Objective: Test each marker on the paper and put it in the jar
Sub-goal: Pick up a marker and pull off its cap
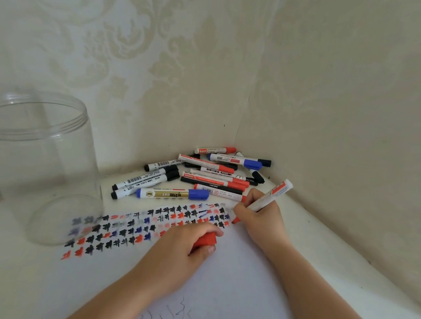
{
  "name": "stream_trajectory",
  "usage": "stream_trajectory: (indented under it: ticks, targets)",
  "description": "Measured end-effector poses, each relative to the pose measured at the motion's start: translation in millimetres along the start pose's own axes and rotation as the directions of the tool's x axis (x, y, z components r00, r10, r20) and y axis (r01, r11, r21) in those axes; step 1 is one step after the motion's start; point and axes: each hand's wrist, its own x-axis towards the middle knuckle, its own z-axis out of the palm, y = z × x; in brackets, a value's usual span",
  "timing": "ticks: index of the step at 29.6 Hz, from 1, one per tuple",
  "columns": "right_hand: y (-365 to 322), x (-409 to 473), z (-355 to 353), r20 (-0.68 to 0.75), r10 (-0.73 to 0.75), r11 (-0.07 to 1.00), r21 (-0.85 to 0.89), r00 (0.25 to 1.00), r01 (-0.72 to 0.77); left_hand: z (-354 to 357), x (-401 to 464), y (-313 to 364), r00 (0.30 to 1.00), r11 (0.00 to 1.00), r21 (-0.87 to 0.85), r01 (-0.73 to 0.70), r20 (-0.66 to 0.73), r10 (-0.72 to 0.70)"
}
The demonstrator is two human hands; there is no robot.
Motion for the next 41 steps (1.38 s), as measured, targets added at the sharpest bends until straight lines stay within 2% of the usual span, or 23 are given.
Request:
stream_trajectory:
  ticks: [10, 14, 18, 22, 25, 28, 31, 35, 41]
  targets:
    - [-2, -1, -1, 0.005, 0.033, 0.999, 0.016, 0.999, -0.033, -1, -1, 2, 0.999, 1.000, -0.012, -0.027, -0.019, 0.027]
    - [-5, -3, -5, 0.054, 0.050, 0.998, 0.036, 0.997, -0.052, -2, -2, 5, 0.997, 0.997, -0.067, -0.047, -0.066, 0.043]
    - [-22, -8, -16, 0.022, -0.003, 0.971, 0.237, 1.000, -0.003, -6, -4, 8, 0.988, 0.991, -0.136, -0.002, -0.155, -0.019]
    - [-48, -24, -18, 0.254, -0.083, 0.899, 0.436, 0.964, -0.038, -9, -2, 6, 0.968, 0.977, -0.213, 0.016, -0.240, -0.068]
    - [-53, -28, -13, 0.266, -0.109, 0.867, 0.496, 0.958, -0.039, -10, -1, 6, 0.961, 0.973, -0.230, 0.000, -0.271, -0.064]
    - [-52, -29, -6, 0.249, -0.114, 0.920, 0.393, 0.962, 0.007, -10, -2, 7, 0.962, 0.978, -0.205, -0.028, -0.270, -0.029]
    - [-53, -34, 0, 0.321, -0.112, 0.960, 0.278, 0.940, 0.019, -11, -4, 8, 0.963, 0.982, -0.183, -0.054, -0.268, 0.003]
    - [-59, -38, 3, 0.340, -0.037, 0.928, 0.360, 0.940, -0.094, -15, -3, 4, 0.947, 0.997, -0.068, -0.046, -0.319, 0.022]
    - [-62, -43, 19, 0.320, 0.155, 0.870, 0.404, 0.935, -0.283, -14, -12, 13, 0.983, 0.996, 0.073, -0.056, -0.173, 0.068]
